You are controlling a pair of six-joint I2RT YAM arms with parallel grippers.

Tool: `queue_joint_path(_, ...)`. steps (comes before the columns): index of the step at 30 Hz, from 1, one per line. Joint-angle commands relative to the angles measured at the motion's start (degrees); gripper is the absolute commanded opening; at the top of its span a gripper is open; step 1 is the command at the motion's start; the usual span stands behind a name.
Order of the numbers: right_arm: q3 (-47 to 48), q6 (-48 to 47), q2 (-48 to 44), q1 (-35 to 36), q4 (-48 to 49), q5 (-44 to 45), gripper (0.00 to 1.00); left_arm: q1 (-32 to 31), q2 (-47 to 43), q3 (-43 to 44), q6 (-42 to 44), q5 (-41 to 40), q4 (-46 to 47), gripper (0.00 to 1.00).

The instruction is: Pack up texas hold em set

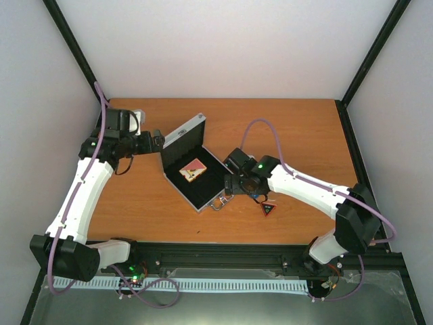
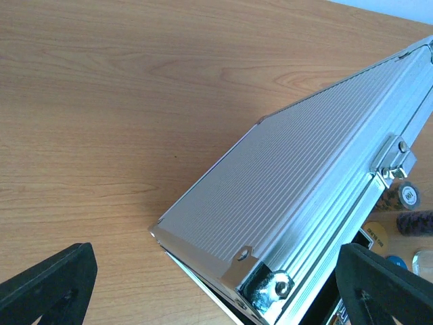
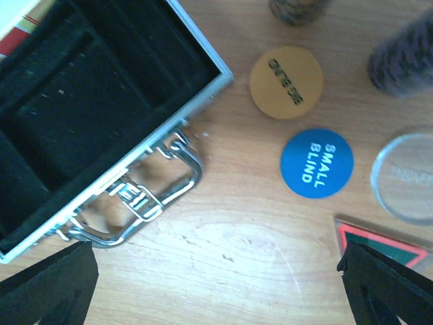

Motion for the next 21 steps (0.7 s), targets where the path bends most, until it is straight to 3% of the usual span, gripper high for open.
queue_joint_path(1,-0.92,3.34,-1.24,-0.04,-4.15,1.74,1.0,-0.18,-1.04,2.89,-1.07,0.92,-0.11,1.0)
queue_joint_path(12,-7.27,12.05,-4.96,-5.52,-11.78,0.53,1.0,-0.14,-2.89,6.78,-2.41,-1.37,-1.76,1.0)
queue_joint_path(21,-13.58,14.74,-5.62,-10.42,-9.32,-5.08,1.0,-0.14,-3.07,6.98,-2.95,-0.83,-1.83,1.0)
